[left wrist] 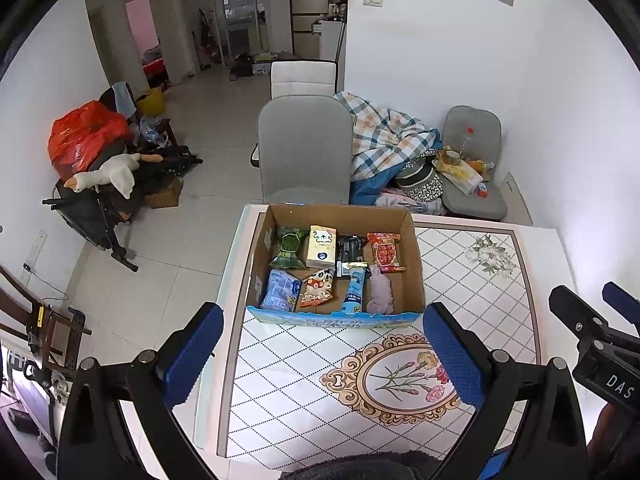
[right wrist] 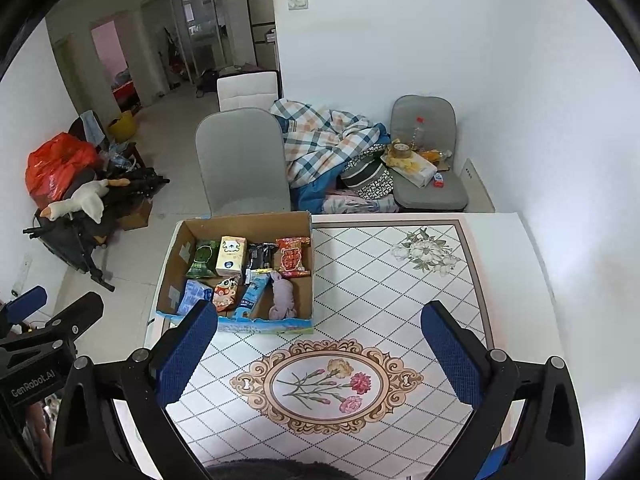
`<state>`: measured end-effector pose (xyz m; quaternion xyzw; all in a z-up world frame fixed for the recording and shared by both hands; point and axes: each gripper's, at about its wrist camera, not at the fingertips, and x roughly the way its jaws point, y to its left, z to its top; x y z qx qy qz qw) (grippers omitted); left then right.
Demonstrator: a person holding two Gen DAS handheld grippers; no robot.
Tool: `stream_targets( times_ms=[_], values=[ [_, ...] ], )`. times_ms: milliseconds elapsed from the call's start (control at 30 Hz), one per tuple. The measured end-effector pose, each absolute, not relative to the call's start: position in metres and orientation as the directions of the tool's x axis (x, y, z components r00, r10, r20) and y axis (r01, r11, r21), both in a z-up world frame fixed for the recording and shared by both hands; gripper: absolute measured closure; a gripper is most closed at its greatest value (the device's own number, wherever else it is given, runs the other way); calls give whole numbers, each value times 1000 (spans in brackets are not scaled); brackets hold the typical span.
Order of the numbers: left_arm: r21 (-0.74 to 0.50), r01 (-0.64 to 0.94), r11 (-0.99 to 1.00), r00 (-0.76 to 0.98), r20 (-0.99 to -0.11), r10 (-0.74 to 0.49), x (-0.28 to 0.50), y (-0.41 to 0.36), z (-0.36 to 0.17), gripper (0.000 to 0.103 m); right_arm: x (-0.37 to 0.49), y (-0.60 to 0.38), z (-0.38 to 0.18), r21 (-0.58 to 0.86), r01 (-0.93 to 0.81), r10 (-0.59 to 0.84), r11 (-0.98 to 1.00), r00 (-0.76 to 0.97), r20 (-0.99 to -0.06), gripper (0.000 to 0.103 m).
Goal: Organize soft objects
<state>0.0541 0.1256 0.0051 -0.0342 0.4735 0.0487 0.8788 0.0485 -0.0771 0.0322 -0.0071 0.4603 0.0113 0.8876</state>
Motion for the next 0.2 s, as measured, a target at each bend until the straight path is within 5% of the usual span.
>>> stream_targets(
  times_ms=[200],
  values=[
    [-18, -114, 993, 549, -835, 47, 54, 124, 5, 1, 49, -78, 31, 1, -21, 13, 1000, 577, -817, 0]
  ],
)
